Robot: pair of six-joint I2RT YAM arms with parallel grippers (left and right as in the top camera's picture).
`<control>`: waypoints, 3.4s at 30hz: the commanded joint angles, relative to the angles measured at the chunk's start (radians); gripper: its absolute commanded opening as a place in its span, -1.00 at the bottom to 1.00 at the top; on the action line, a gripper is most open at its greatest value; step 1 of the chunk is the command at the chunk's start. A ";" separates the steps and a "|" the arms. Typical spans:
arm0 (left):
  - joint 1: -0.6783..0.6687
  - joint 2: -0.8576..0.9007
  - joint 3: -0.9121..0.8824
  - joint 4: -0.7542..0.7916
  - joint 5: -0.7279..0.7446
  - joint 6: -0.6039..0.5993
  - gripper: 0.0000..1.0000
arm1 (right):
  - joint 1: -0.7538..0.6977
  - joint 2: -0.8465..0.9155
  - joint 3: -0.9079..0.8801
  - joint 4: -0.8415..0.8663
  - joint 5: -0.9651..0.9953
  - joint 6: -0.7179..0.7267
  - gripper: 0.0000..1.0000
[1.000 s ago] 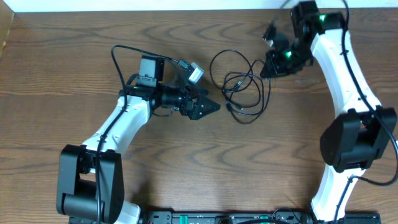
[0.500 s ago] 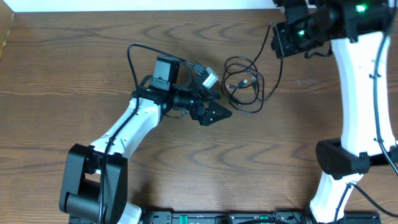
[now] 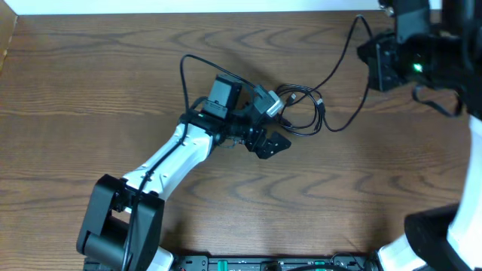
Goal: Untangle cables
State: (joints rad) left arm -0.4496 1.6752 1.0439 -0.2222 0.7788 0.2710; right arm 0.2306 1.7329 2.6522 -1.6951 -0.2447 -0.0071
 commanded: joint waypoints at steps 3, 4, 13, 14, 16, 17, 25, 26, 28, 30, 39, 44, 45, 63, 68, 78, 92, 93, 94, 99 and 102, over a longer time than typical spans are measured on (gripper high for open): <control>-0.010 -0.004 0.001 0.006 -0.100 0.024 0.99 | -0.010 -0.092 0.017 -0.003 0.093 0.019 -0.98; -0.010 0.000 0.001 0.007 -0.100 0.024 0.99 | -0.011 -0.103 0.017 -0.003 0.131 0.033 -0.98; -0.010 0.090 0.001 0.011 -0.099 0.023 0.99 | -0.016 -0.207 0.017 -0.003 0.389 0.086 -0.98; -0.010 0.101 0.001 0.014 -0.099 0.023 0.99 | -0.016 -0.216 0.016 -0.003 0.402 0.089 -0.98; -0.010 0.119 0.001 0.024 -0.098 0.019 0.99 | -0.016 -0.233 0.016 -0.003 0.431 0.105 -0.99; -0.010 0.127 0.001 0.031 -0.097 0.018 0.99 | -0.016 -0.242 0.016 -0.003 0.447 0.105 -0.99; -0.014 0.137 0.001 0.118 -0.087 -0.011 0.99 | -0.016 -0.248 0.008 -0.003 0.478 0.116 -0.98; -0.015 0.137 0.001 0.125 -0.087 -0.016 0.99 | -0.016 -0.245 0.003 -0.003 0.477 0.121 -0.98; -0.015 0.137 0.001 0.131 -0.087 -0.038 0.99 | -0.016 -0.227 -0.016 -0.003 0.445 0.130 -0.98; -0.015 0.137 0.001 0.129 -0.084 -0.044 0.99 | -0.016 -0.208 -0.031 -0.003 0.408 0.129 -0.98; -0.014 0.137 0.001 0.139 -0.095 -0.045 0.99 | -0.016 -0.024 -0.055 -0.001 0.312 0.103 -0.98; -0.013 0.137 0.001 0.161 -0.096 -0.060 0.98 | -0.016 0.113 -0.055 -0.002 0.309 0.100 -0.98; -0.011 0.137 0.001 0.161 -0.097 -0.059 0.98 | -0.016 0.139 -0.055 0.000 0.309 0.090 -0.98; 0.189 0.032 0.002 0.152 0.071 -0.146 0.96 | -0.044 0.533 -0.105 -0.003 0.313 0.126 -0.97; 0.196 0.024 0.002 0.137 0.075 -0.146 0.98 | -0.031 0.529 -0.145 -0.002 0.313 0.129 -0.97; 0.196 0.024 0.002 0.124 0.074 -0.145 0.97 | -0.034 0.384 -0.145 -0.003 0.433 0.240 -0.97; 0.196 0.024 0.002 0.124 0.079 -0.146 0.97 | -0.055 0.161 -0.145 -0.003 0.415 0.155 -0.98; 0.196 0.024 0.002 0.122 0.083 -0.146 0.98 | -0.055 0.161 -0.146 -0.003 0.392 0.148 -0.95; 0.196 0.024 0.002 0.119 0.090 -0.146 0.97 | -0.055 0.161 -0.146 -0.003 0.368 0.148 -0.83; 0.196 0.024 0.002 0.119 0.093 -0.145 0.97 | -0.055 0.161 -0.146 -0.003 0.343 0.148 -0.49; 0.196 0.024 0.002 0.119 0.093 -0.145 0.98 | -0.053 0.161 -0.146 -0.003 0.343 0.148 -0.41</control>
State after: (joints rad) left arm -0.2562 1.7119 1.0439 -0.1009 0.8516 0.1303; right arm 0.1768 1.8923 2.5061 -1.6955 0.1143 0.1486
